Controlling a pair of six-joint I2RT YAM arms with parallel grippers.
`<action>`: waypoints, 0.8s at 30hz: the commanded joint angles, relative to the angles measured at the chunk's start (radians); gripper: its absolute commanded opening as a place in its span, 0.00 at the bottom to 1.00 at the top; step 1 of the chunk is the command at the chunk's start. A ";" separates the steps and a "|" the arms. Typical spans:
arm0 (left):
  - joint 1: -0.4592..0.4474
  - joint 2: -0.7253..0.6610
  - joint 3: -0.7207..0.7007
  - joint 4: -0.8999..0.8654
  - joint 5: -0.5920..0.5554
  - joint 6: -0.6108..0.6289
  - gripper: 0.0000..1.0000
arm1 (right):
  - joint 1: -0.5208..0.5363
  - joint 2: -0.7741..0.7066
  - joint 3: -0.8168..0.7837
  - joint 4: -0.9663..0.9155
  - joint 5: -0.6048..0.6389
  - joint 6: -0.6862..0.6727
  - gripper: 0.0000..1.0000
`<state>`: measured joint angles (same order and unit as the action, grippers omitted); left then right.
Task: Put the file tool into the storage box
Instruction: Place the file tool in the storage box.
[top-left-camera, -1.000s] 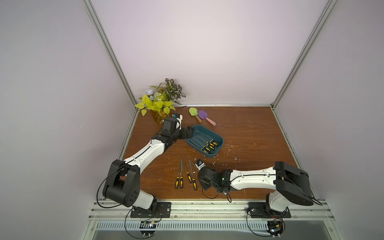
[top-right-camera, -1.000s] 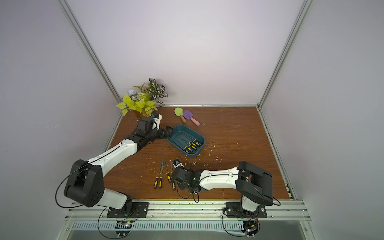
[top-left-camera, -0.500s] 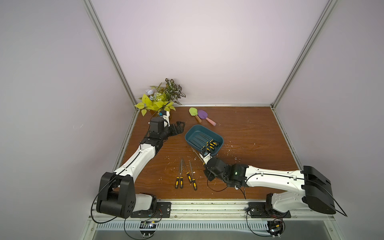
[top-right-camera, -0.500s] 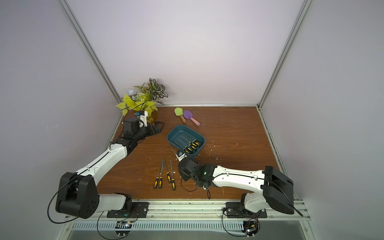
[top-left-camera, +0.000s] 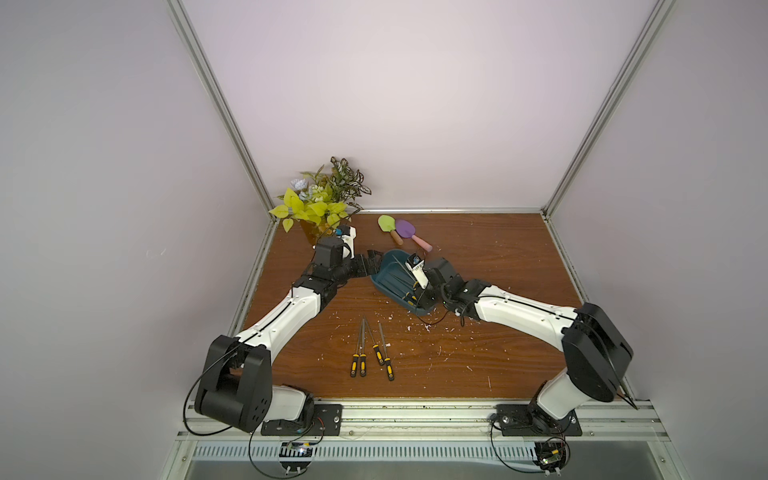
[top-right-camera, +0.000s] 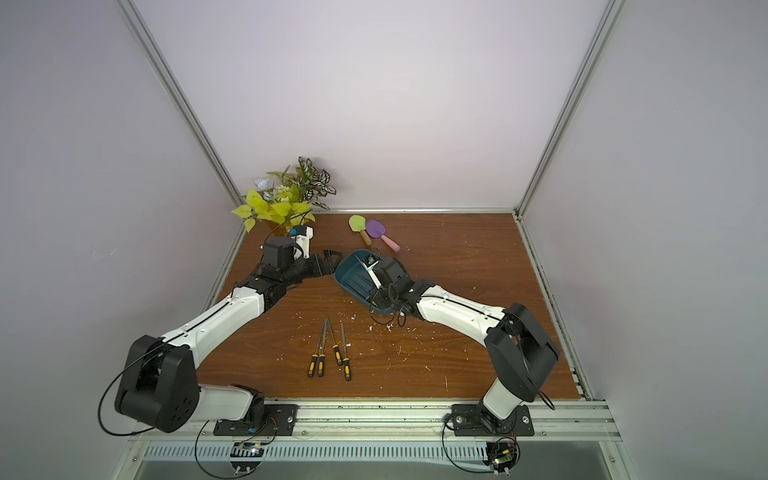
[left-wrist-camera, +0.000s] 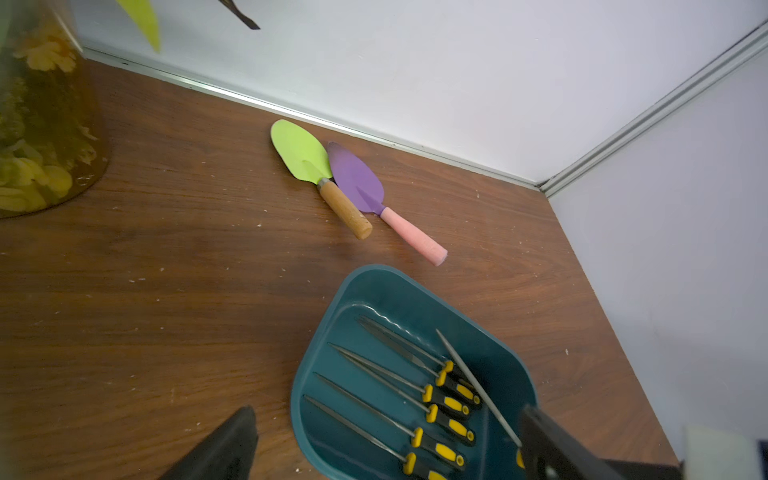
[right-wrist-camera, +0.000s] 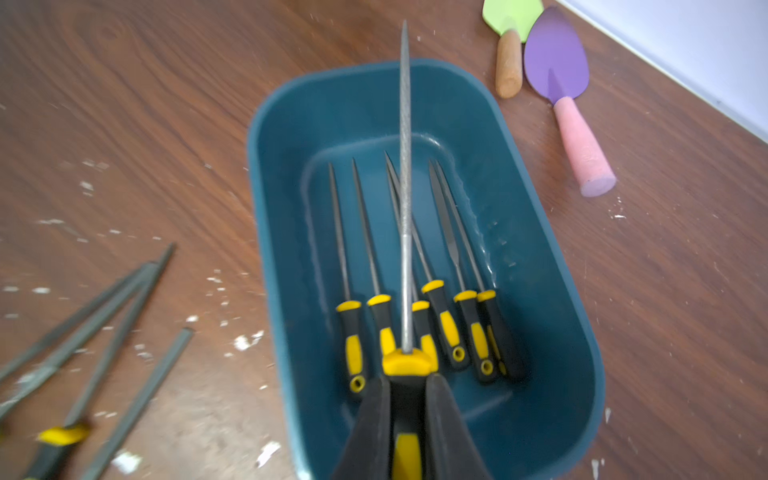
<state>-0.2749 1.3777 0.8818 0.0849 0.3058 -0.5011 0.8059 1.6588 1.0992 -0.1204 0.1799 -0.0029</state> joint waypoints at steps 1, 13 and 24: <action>-0.001 0.002 0.019 -0.012 -0.011 0.018 1.00 | -0.037 0.023 0.042 0.020 -0.043 -0.084 0.05; -0.001 0.005 0.024 -0.007 0.012 0.020 1.00 | -0.098 0.128 0.135 -0.054 -0.011 -0.133 0.46; -0.006 0.009 0.025 0.001 0.048 0.035 1.00 | -0.094 -0.117 0.038 -0.052 -0.026 0.076 0.60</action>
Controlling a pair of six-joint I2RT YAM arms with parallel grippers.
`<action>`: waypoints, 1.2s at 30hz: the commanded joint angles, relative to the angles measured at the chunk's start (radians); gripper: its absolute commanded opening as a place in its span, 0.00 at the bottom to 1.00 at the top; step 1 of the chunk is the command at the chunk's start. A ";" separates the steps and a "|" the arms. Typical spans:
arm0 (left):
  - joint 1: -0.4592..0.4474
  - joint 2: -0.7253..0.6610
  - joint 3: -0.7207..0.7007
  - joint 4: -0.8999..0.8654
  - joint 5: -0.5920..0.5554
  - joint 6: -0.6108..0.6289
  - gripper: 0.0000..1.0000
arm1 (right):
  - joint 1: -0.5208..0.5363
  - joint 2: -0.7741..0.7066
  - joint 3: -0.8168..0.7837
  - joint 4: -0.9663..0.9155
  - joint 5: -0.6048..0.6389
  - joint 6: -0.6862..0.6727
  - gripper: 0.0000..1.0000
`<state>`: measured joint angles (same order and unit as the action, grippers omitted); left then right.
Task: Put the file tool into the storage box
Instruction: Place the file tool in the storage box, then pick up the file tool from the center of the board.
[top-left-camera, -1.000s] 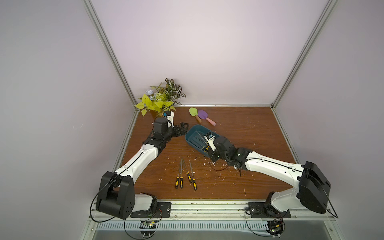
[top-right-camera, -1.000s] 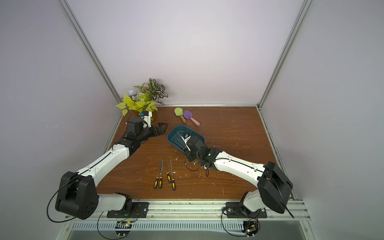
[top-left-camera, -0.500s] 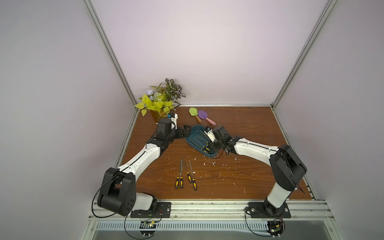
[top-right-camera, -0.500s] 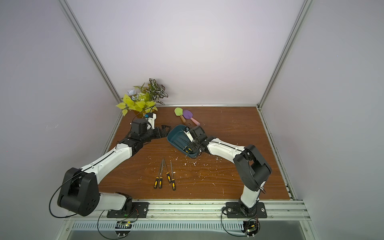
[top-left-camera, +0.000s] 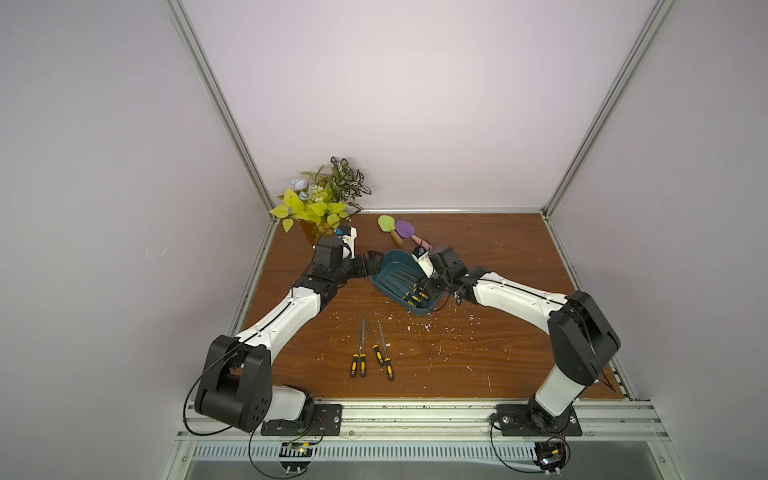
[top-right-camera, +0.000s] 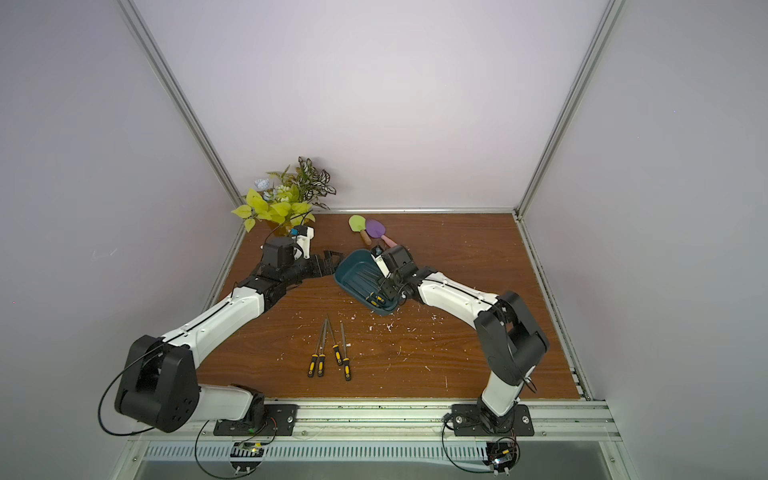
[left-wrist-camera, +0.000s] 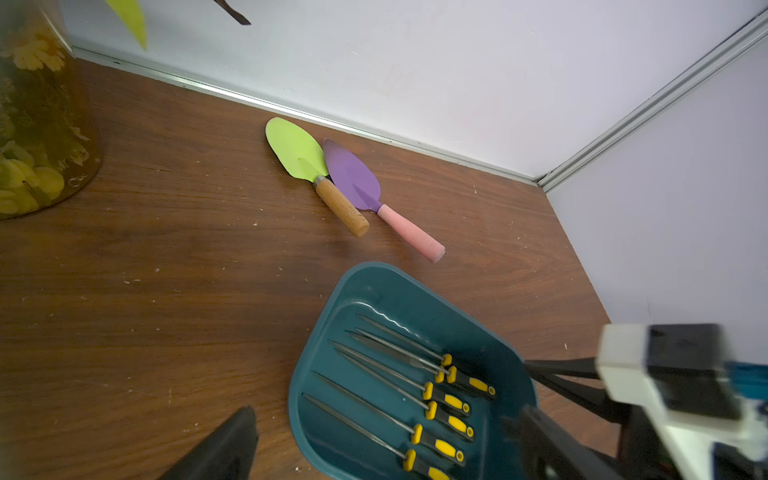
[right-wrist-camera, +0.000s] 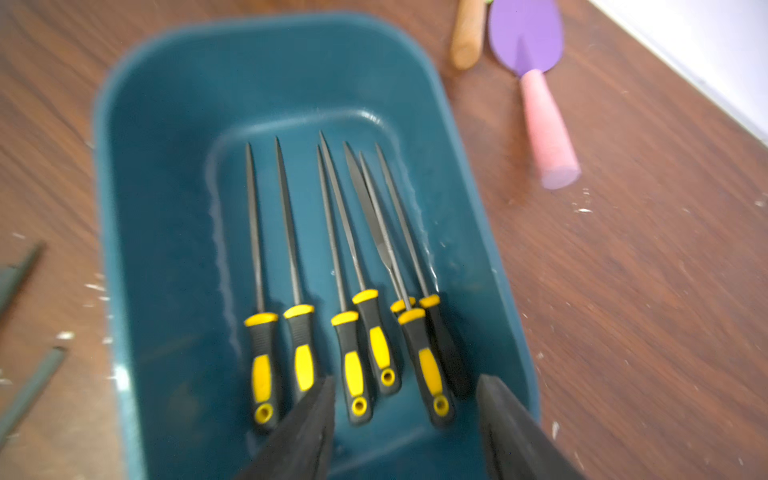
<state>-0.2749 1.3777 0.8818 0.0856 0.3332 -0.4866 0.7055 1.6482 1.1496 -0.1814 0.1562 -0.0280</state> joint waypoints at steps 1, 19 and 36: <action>-0.009 0.016 0.027 -0.002 0.028 0.024 1.00 | 0.007 -0.138 -0.037 0.012 -0.014 0.134 0.60; -0.018 0.111 0.101 -0.098 0.079 0.050 1.00 | 0.292 -0.599 -0.522 0.110 0.047 0.604 0.62; -0.028 0.127 0.137 -0.161 0.033 0.077 1.00 | 0.654 -0.222 -0.384 0.155 0.125 0.749 0.60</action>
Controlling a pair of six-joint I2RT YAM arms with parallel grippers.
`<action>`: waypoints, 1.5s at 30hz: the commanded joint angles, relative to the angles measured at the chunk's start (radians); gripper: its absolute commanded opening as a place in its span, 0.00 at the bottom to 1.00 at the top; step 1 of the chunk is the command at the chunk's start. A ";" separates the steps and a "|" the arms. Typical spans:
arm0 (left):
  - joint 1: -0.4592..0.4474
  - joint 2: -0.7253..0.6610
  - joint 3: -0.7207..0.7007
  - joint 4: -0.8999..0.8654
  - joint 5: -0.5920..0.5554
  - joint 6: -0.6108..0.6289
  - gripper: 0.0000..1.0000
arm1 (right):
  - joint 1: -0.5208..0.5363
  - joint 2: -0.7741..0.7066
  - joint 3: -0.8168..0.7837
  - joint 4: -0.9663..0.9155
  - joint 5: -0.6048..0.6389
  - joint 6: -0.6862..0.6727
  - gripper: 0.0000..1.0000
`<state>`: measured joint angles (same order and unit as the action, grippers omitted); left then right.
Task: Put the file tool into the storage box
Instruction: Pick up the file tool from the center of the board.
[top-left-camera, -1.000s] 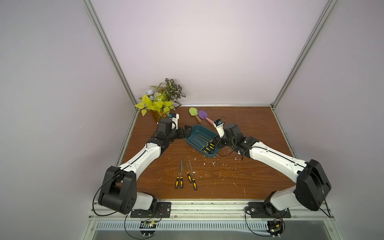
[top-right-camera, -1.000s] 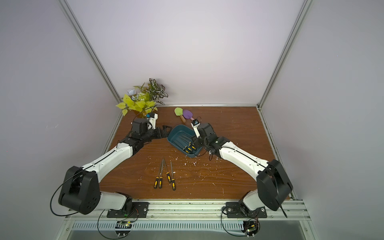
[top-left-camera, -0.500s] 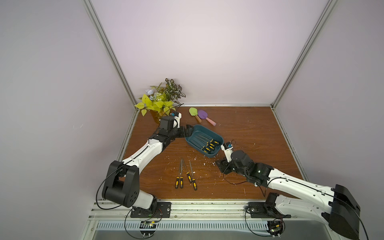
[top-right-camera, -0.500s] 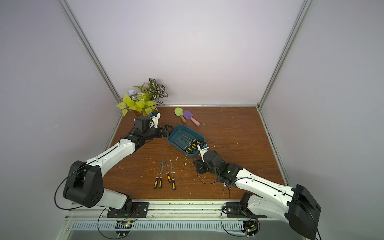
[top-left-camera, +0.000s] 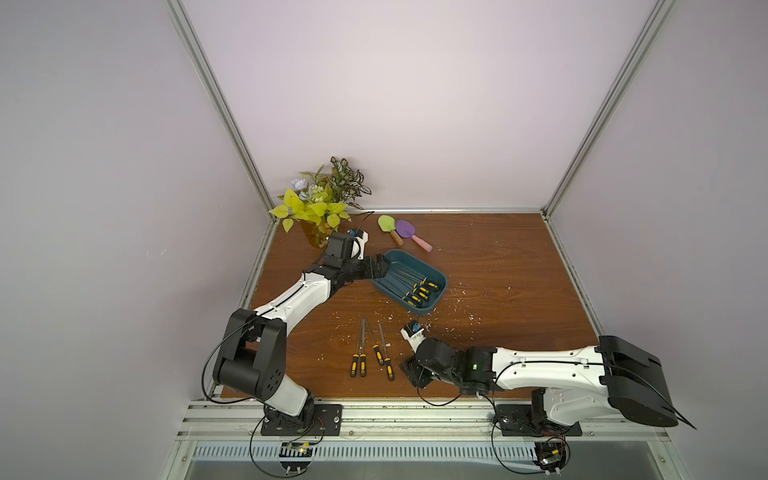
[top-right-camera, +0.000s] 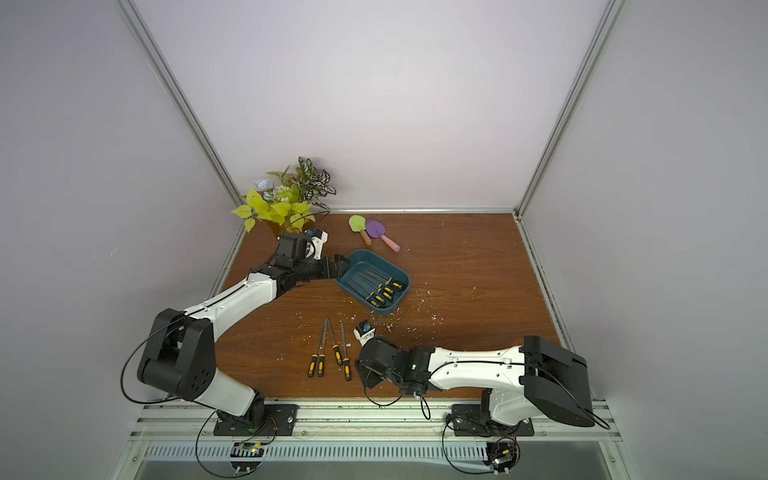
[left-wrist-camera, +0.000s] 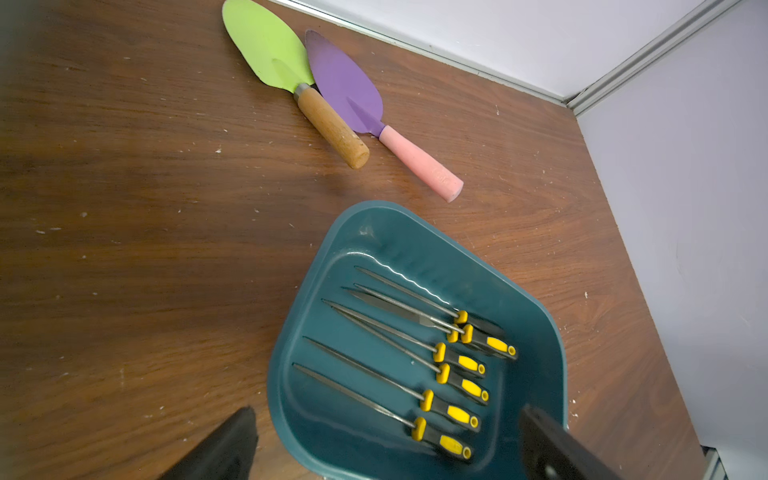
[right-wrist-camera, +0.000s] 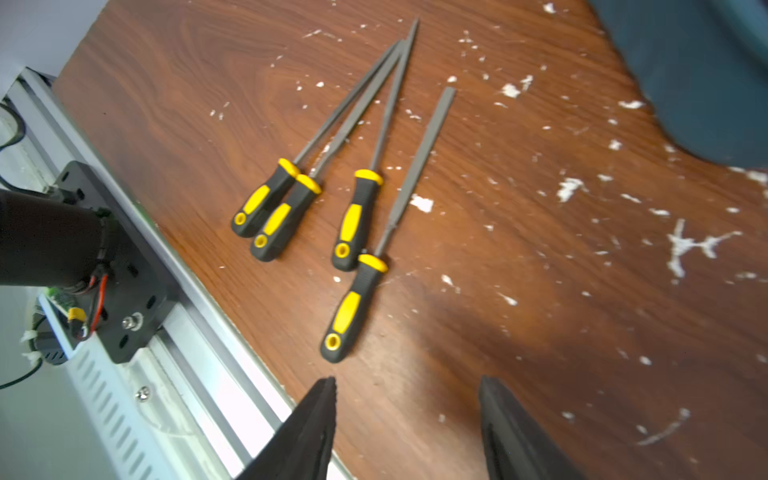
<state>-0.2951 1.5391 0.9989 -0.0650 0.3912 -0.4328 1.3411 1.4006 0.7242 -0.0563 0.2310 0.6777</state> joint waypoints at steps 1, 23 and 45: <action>-0.007 -0.034 0.018 -0.010 -0.023 0.023 1.00 | 0.029 0.041 0.048 0.035 0.051 0.045 0.60; -0.008 -0.024 0.024 -0.015 -0.006 0.019 1.00 | 0.092 0.296 0.230 -0.094 0.120 0.054 0.59; -0.008 -0.049 0.015 -0.004 -0.012 0.017 0.99 | 0.115 0.383 0.318 -0.228 0.176 0.068 0.30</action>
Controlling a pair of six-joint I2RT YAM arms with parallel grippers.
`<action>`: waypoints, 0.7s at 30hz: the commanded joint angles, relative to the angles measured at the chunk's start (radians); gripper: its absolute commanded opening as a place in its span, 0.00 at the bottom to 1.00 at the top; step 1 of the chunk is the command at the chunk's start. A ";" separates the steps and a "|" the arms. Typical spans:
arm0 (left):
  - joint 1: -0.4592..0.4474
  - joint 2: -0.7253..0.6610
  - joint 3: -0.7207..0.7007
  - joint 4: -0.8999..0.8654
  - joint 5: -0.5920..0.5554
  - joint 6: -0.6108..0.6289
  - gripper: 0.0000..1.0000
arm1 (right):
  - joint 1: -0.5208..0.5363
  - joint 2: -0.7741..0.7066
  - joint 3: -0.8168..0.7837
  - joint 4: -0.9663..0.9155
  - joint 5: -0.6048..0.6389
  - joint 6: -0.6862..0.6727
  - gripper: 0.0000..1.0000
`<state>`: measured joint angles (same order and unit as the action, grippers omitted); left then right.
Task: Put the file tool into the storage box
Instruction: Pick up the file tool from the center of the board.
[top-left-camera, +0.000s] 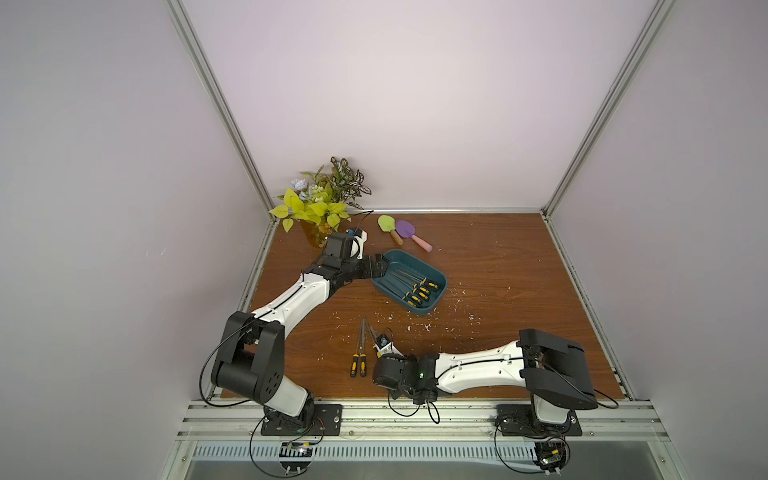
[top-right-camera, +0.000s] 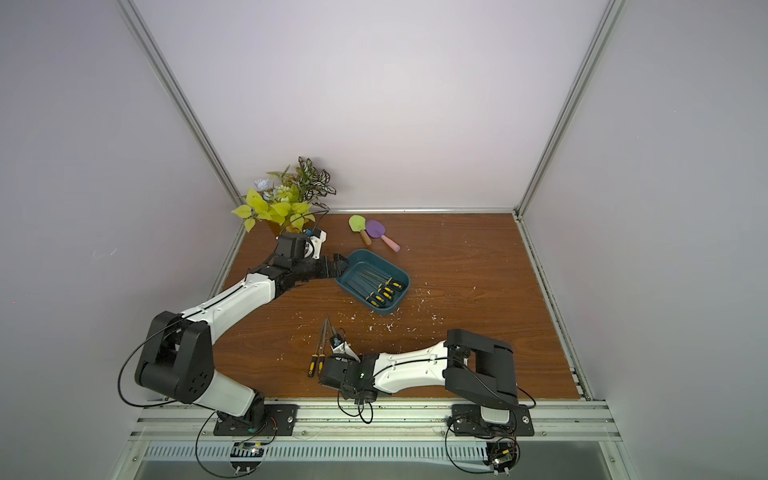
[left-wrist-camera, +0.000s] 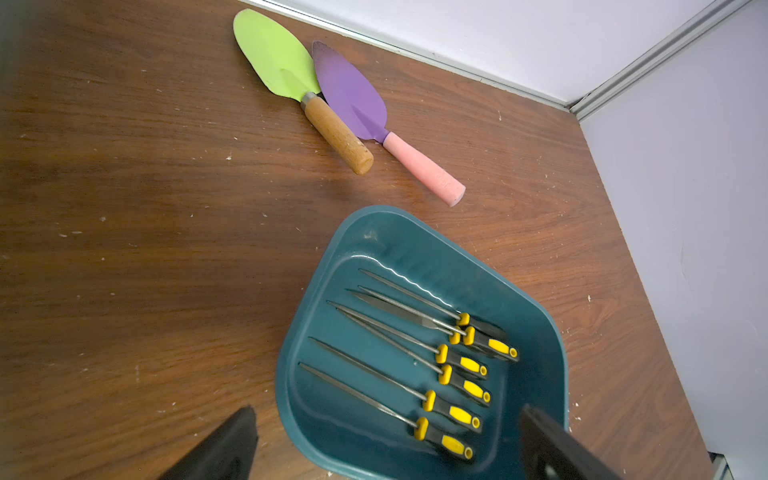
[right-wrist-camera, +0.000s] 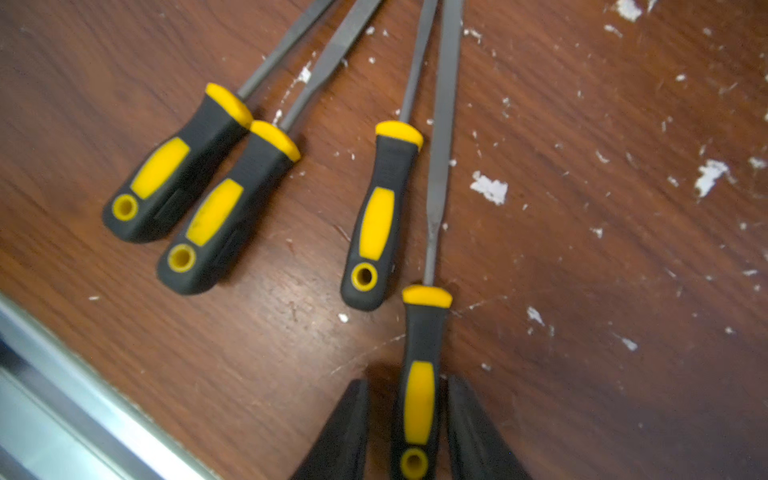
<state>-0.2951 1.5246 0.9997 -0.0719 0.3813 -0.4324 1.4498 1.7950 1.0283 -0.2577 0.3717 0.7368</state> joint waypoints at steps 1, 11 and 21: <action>-0.007 -0.042 0.010 0.008 -0.004 0.017 1.00 | 0.006 -0.011 0.015 -0.026 0.036 0.007 0.27; -0.009 -0.101 -0.011 0.037 -0.014 0.019 0.99 | 0.006 -0.044 0.027 -0.056 0.068 -0.004 0.17; -0.008 -0.193 -0.030 0.055 -0.074 0.027 1.00 | -0.014 -0.133 0.041 -0.072 0.101 -0.054 0.14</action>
<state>-0.2951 1.3647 0.9764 -0.0418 0.3454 -0.4313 1.4445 1.7237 1.0283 -0.3145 0.4339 0.7147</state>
